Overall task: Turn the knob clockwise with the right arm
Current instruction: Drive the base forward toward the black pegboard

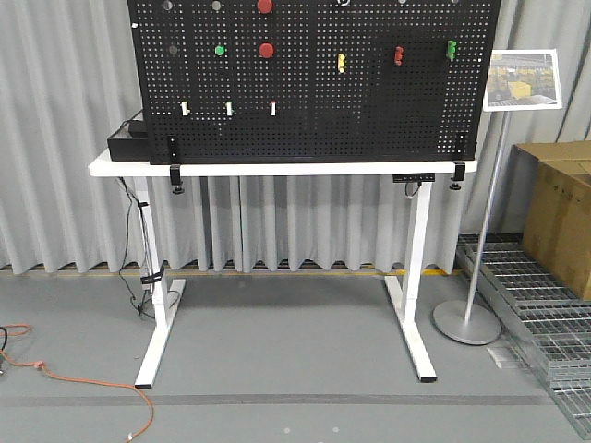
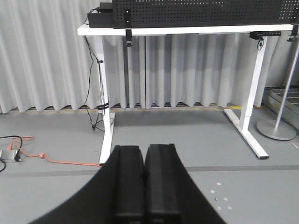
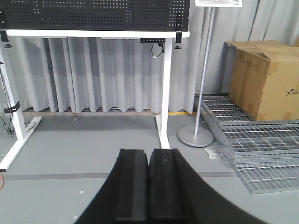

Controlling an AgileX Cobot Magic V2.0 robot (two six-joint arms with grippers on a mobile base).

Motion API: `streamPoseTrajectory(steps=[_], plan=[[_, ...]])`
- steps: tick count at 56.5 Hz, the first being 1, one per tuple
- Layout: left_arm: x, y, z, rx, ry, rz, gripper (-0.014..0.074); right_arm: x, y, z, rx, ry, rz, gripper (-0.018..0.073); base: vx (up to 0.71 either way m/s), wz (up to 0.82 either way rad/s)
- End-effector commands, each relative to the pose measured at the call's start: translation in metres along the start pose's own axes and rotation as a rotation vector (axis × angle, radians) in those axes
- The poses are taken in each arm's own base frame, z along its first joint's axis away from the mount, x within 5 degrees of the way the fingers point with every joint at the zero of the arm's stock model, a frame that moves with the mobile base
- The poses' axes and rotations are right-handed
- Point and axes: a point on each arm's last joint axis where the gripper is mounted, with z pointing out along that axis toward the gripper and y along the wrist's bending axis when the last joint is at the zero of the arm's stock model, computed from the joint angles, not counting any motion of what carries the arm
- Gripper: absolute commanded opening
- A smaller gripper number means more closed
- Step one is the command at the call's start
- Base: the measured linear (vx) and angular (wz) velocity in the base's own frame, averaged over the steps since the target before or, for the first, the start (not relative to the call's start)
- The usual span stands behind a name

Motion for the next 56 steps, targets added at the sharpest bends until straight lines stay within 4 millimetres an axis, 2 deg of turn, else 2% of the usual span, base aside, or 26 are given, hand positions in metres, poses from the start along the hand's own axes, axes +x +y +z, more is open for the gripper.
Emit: streamPoseTrajectory(steps=[1,30,56], plan=[[0.0009,-0.0002,0.001,0.004,-0.063,-0.007,-0.0006,-0.0034,-0.0003,0.0002,0.007,-0.077,-0.007,-0.0008,0.01,-0.03],[0.0009,-0.0002,0.001,0.004,-0.063,-0.007,-0.0006,-0.0034,-0.0003,0.0002,0.007,-0.077,-0.007,-0.0008,0.02,-0.01],[0.0009,-0.0002,0.001,0.004,-0.063,-0.007,-0.0006,-0.0034,-0.0003,0.0002,0.007,-0.077,-0.007,-0.0008,0.14,0.07]])
